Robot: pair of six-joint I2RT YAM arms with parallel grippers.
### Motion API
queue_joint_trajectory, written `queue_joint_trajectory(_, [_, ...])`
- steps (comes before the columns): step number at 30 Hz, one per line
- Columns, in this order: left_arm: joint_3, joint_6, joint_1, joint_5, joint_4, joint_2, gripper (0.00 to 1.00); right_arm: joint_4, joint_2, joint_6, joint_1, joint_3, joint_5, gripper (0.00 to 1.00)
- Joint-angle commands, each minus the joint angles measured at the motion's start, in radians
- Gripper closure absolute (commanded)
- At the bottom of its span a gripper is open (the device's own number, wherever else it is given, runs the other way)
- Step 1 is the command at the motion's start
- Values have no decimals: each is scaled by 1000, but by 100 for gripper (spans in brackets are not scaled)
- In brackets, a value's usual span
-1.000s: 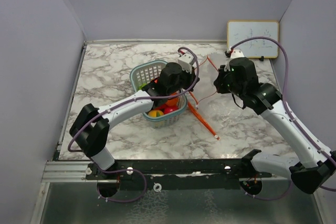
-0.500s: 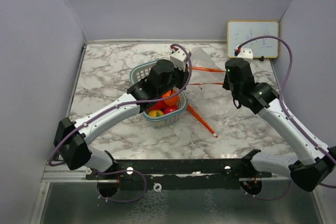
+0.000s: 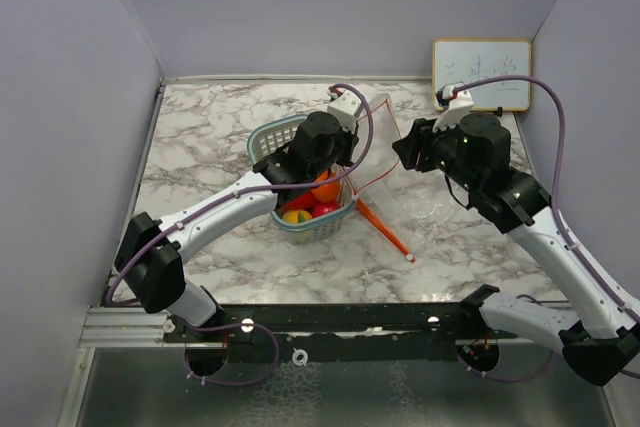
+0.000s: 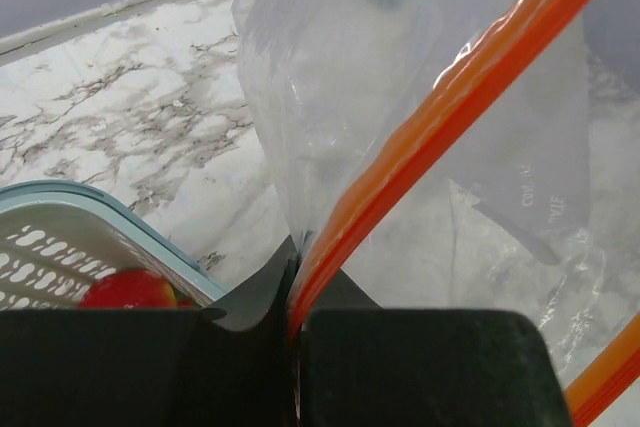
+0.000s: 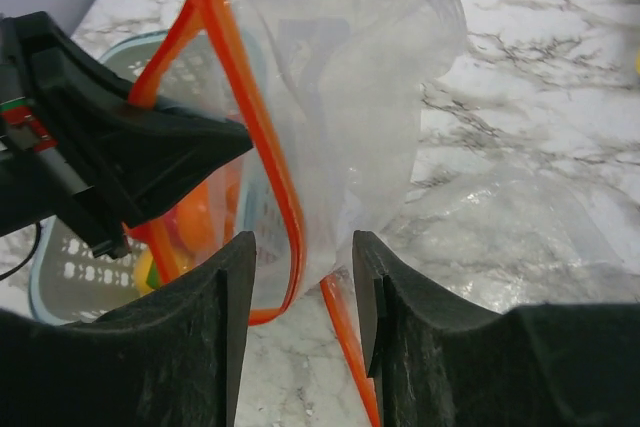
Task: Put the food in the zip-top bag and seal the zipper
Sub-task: Open the zipper of the food storage bag.
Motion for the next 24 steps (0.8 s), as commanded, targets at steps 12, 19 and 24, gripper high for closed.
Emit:
queue_joint_trajectory(12, [-2, -43, 1, 43, 76, -56, 100, 131, 124, 60, -5, 5, -117, 64])
queue_joint_trajectory(19, [-44, -33, 1, 66, 92, -108, 83, 88, 143, 90, -6, 3, 80, 99])
queue_joint_trajectory(24, [-56, -27, 1, 79, 107, -128, 75, 99, 128, 83, -5, -6, 47, 99])
